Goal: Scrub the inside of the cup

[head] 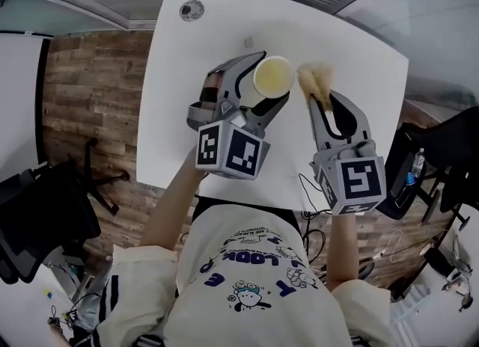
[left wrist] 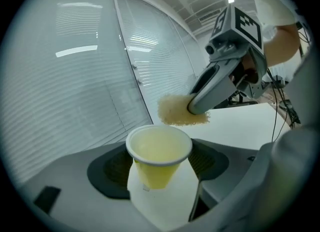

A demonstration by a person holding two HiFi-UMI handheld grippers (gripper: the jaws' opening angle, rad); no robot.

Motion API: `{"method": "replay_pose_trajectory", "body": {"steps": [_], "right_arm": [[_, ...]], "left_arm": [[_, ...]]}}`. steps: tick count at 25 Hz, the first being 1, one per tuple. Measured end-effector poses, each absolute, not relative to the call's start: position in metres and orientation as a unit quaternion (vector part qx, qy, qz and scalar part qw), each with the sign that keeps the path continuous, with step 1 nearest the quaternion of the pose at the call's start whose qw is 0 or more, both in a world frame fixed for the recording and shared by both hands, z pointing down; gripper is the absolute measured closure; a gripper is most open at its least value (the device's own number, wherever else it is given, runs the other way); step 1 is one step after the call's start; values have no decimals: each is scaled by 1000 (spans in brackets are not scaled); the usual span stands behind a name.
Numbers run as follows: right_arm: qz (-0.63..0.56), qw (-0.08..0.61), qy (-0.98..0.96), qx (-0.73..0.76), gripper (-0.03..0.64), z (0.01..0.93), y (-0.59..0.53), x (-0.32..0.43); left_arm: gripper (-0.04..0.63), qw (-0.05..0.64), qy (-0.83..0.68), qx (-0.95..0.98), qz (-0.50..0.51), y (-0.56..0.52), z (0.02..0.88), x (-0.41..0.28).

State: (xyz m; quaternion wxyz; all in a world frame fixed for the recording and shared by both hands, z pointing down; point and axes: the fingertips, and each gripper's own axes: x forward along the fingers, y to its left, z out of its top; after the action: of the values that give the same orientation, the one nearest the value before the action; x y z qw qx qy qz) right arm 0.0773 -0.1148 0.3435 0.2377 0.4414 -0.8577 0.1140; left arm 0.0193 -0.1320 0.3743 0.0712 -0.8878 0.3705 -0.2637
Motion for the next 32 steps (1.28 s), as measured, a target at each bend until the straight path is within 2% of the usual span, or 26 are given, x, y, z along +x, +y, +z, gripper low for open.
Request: {"method": "replay_pose_trajectory", "body": {"steps": [9, 15, 24, 32], "right_arm": [[103, 259, -872, 403, 529, 332, -87, 63], [99, 264, -883, 376, 529, 325, -74, 53], [116, 282, -884, 354, 529, 333, -63, 41], [149, 286, -886, 333, 529, 333, -57, 35]], "left_arm": [[221, 209, 377, -832, -350, -115, 367, 28], [221, 245, 401, -807, -358, -107, 356, 32], [222, 343, 402, -745, -406, -94, 351, 32], [224, 373, 426, -706, -426, -86, 350, 27]]}}
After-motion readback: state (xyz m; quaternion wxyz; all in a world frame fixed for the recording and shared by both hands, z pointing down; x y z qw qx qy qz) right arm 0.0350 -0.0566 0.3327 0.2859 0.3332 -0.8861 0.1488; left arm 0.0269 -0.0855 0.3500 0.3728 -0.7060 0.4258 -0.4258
